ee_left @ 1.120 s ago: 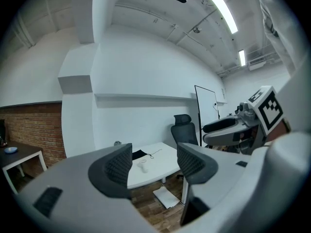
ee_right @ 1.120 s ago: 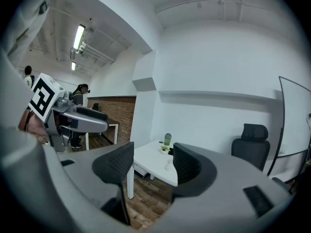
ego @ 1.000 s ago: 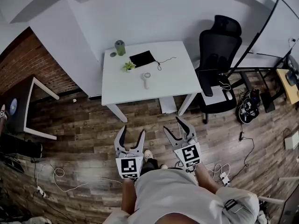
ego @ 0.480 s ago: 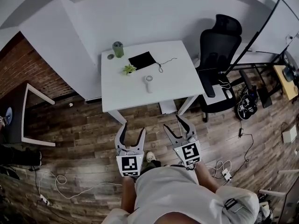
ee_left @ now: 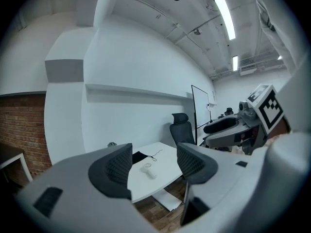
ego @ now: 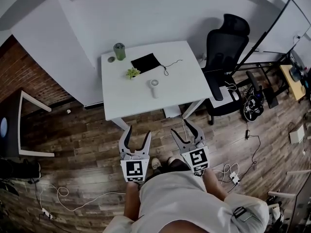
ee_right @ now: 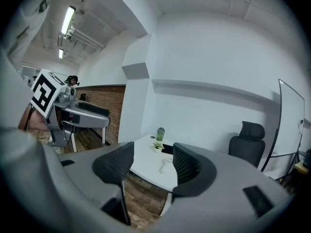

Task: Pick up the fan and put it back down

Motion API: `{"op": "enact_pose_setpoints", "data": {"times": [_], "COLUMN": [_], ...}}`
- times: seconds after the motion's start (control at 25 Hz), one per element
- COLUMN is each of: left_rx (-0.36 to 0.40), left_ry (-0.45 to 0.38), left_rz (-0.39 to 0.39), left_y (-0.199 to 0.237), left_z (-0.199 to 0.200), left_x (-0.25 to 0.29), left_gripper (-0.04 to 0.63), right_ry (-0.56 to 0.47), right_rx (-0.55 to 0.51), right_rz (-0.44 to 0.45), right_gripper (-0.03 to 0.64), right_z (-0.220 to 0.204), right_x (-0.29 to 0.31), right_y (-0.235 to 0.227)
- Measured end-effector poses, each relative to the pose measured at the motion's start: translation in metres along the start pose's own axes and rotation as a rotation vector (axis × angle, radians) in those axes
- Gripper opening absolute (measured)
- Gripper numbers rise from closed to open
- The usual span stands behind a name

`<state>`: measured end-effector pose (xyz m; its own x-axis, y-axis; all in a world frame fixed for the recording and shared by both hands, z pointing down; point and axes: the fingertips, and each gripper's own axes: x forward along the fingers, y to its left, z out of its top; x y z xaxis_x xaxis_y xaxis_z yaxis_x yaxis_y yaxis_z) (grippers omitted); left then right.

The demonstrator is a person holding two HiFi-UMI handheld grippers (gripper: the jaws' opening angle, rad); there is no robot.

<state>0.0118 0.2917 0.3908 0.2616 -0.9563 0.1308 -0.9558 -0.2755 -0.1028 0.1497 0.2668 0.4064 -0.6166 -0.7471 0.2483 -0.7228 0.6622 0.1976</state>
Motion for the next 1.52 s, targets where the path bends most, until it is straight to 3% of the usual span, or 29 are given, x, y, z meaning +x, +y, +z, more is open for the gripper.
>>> {"op": "enact_pose_setpoints", "data": {"times": [0.68, 1.52], "left_rx": [0.003, 0.031], "left_ry": [0.004, 0.059], "left_rz": [0.011, 0.106], "left_y": [0.027, 0.059], "left_z": [-0.002, 0.014], "left_x": [0.044, 0.154], "left_gripper": [0.279, 0.278], "right_ry": [-0.014, -0.039], "right_rx": [-0.007, 0.022], "right_rz": [0.02, 0.125], "right_gripper": [0.253, 0.252], "right_z": [0.009, 0.015], "right_x": [0.054, 0.15], "right_y": [-0.019, -0.098]}}
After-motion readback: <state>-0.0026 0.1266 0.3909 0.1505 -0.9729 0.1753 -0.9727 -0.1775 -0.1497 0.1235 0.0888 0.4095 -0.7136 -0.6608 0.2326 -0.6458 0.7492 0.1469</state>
